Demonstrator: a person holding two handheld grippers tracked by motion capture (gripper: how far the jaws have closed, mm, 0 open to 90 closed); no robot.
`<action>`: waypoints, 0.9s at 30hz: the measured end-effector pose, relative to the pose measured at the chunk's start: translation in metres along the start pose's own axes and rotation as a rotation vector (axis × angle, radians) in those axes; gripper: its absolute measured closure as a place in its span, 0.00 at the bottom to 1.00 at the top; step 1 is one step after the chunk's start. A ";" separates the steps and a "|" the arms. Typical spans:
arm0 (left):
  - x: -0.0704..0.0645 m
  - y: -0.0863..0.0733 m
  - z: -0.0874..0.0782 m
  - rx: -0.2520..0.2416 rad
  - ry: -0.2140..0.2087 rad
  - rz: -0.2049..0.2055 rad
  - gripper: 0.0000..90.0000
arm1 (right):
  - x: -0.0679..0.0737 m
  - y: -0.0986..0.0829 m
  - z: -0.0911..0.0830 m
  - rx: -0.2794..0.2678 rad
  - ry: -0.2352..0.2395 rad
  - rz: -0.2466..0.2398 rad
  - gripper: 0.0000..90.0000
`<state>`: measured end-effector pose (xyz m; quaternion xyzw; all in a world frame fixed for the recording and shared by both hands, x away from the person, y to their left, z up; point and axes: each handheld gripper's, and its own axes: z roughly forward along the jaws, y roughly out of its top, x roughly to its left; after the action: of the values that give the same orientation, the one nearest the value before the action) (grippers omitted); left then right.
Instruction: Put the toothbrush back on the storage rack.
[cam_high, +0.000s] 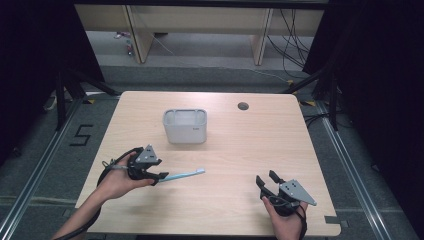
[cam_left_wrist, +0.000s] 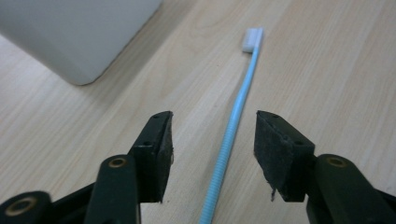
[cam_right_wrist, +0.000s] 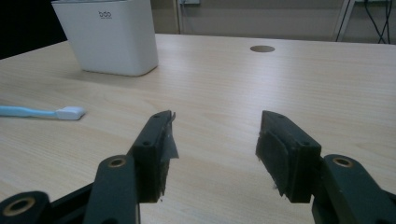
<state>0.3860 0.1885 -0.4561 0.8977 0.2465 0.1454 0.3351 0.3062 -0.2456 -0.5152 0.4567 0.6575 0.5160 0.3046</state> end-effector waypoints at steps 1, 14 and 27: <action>0.001 0.003 0.002 0.028 -0.018 0.010 0.52 | 0.000 0.000 0.000 0.000 0.000 0.000 0.51; 0.010 0.032 0.031 0.333 -0.129 0.056 0.71 | -0.002 0.000 0.001 0.004 0.016 -0.014 0.50; 0.010 0.043 0.052 0.513 -0.187 0.192 0.77 | 0.000 0.001 0.002 0.028 0.025 0.011 0.49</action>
<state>0.4310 0.1383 -0.4645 0.9819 0.1571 0.0258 0.1031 0.3081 -0.2447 -0.5152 0.4580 0.6658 0.5142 0.2872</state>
